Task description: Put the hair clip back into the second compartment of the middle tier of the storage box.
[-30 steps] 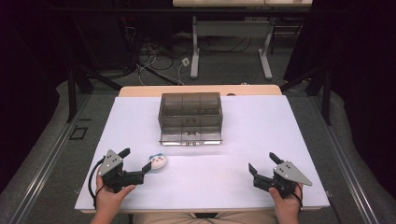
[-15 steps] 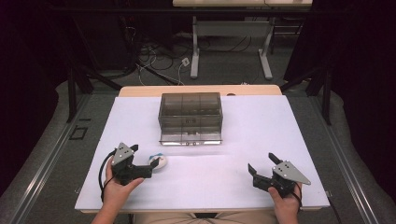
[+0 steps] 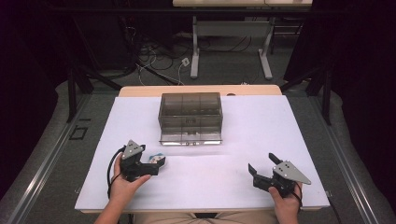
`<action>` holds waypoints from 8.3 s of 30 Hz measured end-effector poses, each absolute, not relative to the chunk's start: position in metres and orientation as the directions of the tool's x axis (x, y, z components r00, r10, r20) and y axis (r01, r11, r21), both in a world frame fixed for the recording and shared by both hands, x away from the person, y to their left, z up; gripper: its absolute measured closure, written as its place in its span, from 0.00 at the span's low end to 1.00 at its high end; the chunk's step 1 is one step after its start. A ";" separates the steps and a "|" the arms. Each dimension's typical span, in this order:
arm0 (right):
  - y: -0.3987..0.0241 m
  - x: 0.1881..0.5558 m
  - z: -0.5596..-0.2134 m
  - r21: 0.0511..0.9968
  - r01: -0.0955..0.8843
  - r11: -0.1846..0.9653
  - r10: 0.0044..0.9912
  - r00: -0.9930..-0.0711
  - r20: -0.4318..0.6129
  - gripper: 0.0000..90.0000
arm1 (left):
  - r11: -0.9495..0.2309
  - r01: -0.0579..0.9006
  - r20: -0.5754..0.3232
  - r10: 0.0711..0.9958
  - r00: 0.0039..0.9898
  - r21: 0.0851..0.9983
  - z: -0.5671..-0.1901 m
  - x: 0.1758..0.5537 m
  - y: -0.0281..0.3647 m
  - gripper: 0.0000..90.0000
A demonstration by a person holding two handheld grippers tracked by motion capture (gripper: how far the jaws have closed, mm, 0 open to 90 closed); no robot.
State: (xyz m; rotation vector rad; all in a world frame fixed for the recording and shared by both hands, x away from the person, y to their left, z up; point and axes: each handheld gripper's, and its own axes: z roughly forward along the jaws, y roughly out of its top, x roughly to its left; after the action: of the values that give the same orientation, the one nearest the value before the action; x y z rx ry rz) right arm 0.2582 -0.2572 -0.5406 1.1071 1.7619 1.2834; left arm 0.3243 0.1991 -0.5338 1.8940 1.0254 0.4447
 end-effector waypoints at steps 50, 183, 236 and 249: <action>-0.256 0.259 -0.543 0.955 0.251 0.157 0.907 -0.419 -0.039 0.17 | -0.272 0.610 -0.136 0.832 0.537 0.744 -0.562 0.328 0.196 0.25; -0.257 0.263 -0.544 0.957 0.257 0.137 0.904 -0.428 -0.014 0.16 | -0.188 0.412 -0.059 0.854 0.517 0.892 -0.531 0.317 0.212 0.45; -0.255 0.260 -0.540 0.960 0.247 0.134 0.904 -0.426 -0.017 0.16 | -0.198 0.347 -0.028 0.835 0.550 0.917 -0.476 0.349 0.197 0.45; -0.256 0.259 -0.540 0.958 0.254 0.133 0.908 -0.418 -0.015 0.16 | -0.226 0.327 -0.002 0.819 0.574 0.918 -0.466 0.356 0.183 0.45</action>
State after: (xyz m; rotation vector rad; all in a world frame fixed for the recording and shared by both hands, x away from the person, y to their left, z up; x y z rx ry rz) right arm 0.2594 -0.2555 -0.5398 1.1231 1.7755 1.3090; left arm 0.3559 0.1826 -0.4662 1.8026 0.9397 0.6143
